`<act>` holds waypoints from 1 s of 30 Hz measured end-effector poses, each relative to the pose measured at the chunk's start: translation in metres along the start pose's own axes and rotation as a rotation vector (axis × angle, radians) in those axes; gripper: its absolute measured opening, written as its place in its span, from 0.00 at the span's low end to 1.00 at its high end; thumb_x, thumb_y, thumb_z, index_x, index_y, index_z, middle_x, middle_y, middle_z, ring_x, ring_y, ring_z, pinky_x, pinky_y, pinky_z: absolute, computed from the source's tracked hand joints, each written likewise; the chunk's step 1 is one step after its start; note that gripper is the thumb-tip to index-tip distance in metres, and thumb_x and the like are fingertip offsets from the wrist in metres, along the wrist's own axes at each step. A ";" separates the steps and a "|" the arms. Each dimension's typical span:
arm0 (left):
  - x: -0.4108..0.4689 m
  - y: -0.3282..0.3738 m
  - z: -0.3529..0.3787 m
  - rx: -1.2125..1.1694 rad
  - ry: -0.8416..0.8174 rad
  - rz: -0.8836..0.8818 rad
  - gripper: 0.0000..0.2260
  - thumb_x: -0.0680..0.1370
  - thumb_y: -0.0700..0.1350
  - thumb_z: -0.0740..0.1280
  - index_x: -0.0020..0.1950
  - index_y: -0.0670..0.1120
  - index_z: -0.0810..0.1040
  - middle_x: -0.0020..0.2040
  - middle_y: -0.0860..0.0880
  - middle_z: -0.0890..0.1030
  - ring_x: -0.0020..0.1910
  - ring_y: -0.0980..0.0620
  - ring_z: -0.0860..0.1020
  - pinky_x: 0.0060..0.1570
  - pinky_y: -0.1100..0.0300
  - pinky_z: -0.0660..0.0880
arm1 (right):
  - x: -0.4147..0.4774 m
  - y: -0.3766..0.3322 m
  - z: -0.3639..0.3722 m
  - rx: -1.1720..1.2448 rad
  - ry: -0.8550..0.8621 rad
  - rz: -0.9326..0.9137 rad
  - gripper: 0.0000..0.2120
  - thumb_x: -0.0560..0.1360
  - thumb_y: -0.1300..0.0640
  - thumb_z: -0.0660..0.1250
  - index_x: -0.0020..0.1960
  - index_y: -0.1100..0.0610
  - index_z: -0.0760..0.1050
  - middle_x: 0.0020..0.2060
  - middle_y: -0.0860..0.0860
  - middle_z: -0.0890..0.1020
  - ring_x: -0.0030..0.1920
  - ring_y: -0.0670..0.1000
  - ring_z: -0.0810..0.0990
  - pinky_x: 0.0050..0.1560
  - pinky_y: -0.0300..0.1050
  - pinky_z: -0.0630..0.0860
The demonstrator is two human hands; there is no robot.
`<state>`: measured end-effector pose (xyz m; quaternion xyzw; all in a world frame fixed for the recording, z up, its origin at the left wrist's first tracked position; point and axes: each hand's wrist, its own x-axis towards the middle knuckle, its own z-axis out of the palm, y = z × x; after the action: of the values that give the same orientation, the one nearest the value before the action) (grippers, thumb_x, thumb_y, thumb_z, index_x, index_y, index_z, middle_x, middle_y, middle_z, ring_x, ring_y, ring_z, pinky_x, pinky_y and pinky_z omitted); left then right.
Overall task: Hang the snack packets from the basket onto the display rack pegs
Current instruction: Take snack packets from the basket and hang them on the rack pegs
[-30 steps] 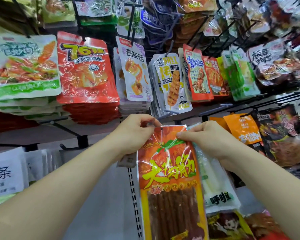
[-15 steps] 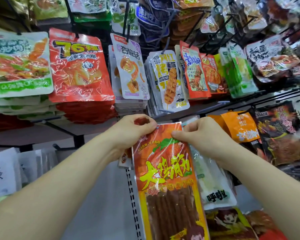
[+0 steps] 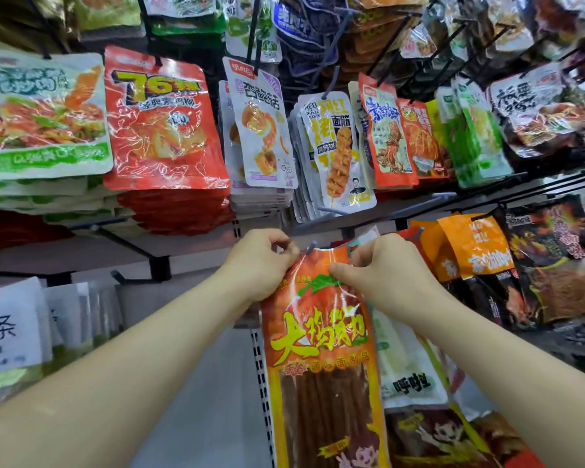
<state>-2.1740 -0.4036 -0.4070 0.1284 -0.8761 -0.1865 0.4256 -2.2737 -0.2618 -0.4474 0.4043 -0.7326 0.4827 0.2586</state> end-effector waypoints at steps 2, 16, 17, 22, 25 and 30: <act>-0.004 -0.004 -0.003 -0.255 0.003 -0.025 0.07 0.78 0.45 0.69 0.40 0.47 0.80 0.35 0.51 0.79 0.34 0.56 0.74 0.36 0.65 0.71 | 0.000 0.003 0.001 0.036 0.005 0.012 0.26 0.72 0.50 0.73 0.21 0.56 0.65 0.18 0.50 0.65 0.25 0.49 0.65 0.33 0.46 0.68; 0.027 -0.040 0.022 0.199 0.282 -0.018 0.09 0.74 0.41 0.68 0.44 0.57 0.79 0.45 0.49 0.84 0.49 0.43 0.79 0.45 0.57 0.73 | -0.014 0.012 -0.022 0.022 0.109 -0.100 0.07 0.75 0.61 0.70 0.48 0.50 0.80 0.48 0.45 0.82 0.54 0.47 0.78 0.52 0.34 0.68; 0.030 -0.045 0.025 0.214 0.282 -0.025 0.09 0.74 0.41 0.68 0.47 0.56 0.80 0.47 0.48 0.84 0.51 0.42 0.80 0.46 0.56 0.74 | -0.017 0.014 -0.028 0.050 0.123 -0.141 0.10 0.75 0.62 0.70 0.49 0.48 0.78 0.48 0.42 0.80 0.53 0.44 0.77 0.49 0.30 0.67; 0.040 -0.068 0.037 0.199 0.253 -0.017 0.08 0.76 0.41 0.68 0.47 0.56 0.77 0.50 0.47 0.83 0.50 0.43 0.80 0.47 0.55 0.76 | -0.035 0.020 -0.045 0.165 0.089 -0.280 0.21 0.72 0.68 0.71 0.54 0.46 0.68 0.49 0.36 0.73 0.49 0.30 0.71 0.49 0.20 0.63; 0.034 -0.076 0.032 0.220 0.307 -0.041 0.07 0.77 0.45 0.66 0.53 0.56 0.77 0.52 0.46 0.82 0.50 0.42 0.80 0.49 0.50 0.78 | -0.046 0.026 -0.044 0.254 0.060 -0.254 0.27 0.71 0.68 0.72 0.59 0.45 0.65 0.52 0.33 0.71 0.50 0.26 0.70 0.49 0.20 0.64; -0.025 -0.032 0.001 -0.322 0.252 -0.030 0.12 0.78 0.57 0.65 0.45 0.49 0.78 0.34 0.52 0.76 0.33 0.50 0.74 0.36 0.57 0.70 | -0.063 0.027 -0.036 0.416 -0.049 -0.198 0.40 0.72 0.68 0.72 0.67 0.33 0.61 0.61 0.37 0.73 0.61 0.44 0.77 0.62 0.44 0.75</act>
<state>-2.1577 -0.4222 -0.4388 0.0938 -0.7728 -0.3130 0.5441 -2.2625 -0.2020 -0.4948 0.5304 -0.5801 0.5857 0.1977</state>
